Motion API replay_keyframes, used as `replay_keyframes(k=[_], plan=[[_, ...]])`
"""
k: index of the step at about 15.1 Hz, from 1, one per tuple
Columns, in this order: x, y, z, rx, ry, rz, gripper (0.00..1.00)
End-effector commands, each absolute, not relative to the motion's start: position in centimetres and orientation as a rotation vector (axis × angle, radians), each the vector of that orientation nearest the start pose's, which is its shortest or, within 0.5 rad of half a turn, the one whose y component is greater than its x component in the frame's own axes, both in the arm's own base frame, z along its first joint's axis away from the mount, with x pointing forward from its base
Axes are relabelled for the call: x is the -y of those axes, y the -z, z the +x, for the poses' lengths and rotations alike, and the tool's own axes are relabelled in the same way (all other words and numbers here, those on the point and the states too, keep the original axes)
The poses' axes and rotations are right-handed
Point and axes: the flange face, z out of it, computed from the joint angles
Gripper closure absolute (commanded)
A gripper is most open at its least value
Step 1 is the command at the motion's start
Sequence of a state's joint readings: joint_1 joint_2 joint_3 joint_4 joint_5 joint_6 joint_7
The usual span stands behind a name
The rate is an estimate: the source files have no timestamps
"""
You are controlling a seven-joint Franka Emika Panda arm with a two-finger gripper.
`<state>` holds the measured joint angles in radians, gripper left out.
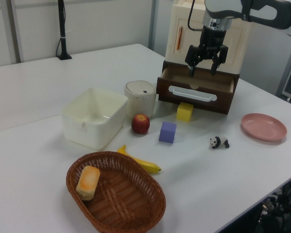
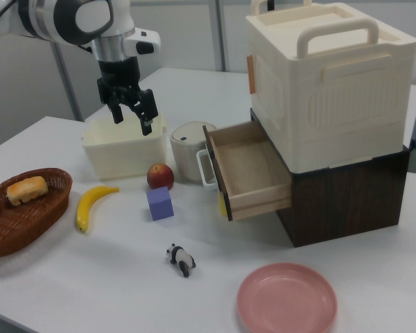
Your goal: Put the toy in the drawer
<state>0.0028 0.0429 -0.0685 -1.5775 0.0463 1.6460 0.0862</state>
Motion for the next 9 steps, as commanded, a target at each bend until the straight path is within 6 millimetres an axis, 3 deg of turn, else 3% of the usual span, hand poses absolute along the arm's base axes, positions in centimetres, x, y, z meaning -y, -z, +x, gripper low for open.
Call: replay_keyframes(k=[1, 9], plan=[[3.4, -60.3, 55.9, -0.116, 0.009, -3.065, 0.00], [1.8, -60.5, 56.3, -0.225, 0.046, -3.061, 0.00]])
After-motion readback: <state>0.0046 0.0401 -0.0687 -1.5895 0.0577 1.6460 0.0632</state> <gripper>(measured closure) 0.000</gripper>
